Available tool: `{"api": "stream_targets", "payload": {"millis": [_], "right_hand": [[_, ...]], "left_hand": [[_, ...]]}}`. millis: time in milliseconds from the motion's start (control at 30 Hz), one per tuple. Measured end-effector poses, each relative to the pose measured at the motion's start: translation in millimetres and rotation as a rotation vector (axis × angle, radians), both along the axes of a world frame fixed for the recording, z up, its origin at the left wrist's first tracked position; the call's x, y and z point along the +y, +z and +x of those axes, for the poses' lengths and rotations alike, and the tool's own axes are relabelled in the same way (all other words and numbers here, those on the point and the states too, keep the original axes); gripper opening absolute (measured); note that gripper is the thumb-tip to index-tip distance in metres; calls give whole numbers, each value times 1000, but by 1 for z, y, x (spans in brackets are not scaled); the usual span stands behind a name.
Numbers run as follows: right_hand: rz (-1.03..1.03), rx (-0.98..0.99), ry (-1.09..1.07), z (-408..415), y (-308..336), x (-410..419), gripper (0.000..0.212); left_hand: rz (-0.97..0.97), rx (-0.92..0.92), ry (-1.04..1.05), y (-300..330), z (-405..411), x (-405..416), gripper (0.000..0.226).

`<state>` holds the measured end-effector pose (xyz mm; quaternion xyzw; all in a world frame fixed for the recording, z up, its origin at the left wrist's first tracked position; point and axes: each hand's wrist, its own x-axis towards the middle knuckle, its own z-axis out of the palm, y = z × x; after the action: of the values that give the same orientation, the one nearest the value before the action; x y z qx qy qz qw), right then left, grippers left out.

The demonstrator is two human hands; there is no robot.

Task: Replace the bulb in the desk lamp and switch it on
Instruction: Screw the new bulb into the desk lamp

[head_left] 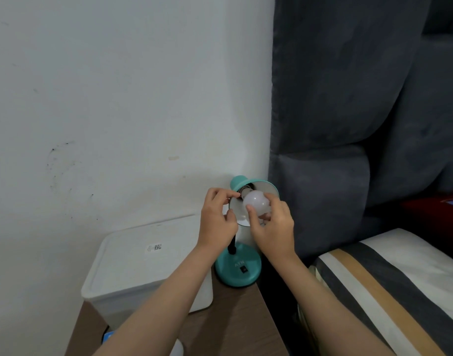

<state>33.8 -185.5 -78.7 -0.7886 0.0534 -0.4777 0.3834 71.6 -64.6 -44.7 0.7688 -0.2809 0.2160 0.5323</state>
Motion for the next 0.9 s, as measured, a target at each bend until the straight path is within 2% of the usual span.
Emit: {"api": "stream_targets", "payload": {"millis": [133, 300, 400, 467, 533, 733, 800, 900], "right_hand": [[-86, -25, 91, 0, -10, 3, 52], [109, 90, -15, 1, -2, -1, 45], [52, 15, -36, 0, 2, 5, 51], [-17, -37, 27, 0, -1, 7, 55], [-58, -50, 68, 0, -6, 4, 50], [2, -9, 3, 1, -4, 4, 40], [61, -4, -14, 1, -2, 2, 41], [17, -40, 68, -1, -4, 1, 49]], "left_hand": [[11, -13, 13, -1, 1, 1, 42], [6, -13, -4, -2, 0, 1, 42], [0, -8, -11, -2, 0, 1, 41], [-2, -11, -3, -2, 0, 1, 42], [3, -21, 1, -3, 1, 1, 42], [13, -24, 6, -4, 3, 0, 41], [7, -24, 1, -4, 2, 0, 41], [3, -19, 4, -4, 1, 1, 43]]}}
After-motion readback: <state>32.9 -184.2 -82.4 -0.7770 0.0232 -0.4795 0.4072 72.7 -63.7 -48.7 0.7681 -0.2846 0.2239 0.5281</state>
